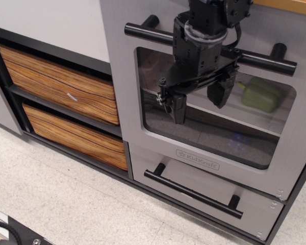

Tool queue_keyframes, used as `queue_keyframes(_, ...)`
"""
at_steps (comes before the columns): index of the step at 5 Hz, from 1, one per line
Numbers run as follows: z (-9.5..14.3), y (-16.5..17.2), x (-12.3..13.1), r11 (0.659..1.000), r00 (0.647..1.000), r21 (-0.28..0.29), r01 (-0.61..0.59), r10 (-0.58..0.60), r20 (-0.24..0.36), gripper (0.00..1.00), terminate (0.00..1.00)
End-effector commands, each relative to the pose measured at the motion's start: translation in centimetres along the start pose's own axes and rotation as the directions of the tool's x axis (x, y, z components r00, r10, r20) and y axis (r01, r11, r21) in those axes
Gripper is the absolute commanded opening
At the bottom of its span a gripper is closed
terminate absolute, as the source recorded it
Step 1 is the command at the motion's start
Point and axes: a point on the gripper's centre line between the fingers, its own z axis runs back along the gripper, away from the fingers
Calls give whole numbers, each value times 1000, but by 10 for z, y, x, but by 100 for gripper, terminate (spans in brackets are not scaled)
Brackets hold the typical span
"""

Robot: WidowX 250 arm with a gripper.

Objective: Close oven

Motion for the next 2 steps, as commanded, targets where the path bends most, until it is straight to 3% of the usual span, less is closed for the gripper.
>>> queue_keyframes(1,20,-7,12,998,1000,-60,-13,15,21,100,0)
queue_keyframes(2,20,-7,12,998,1000,-60,-13,15,21,100,100)
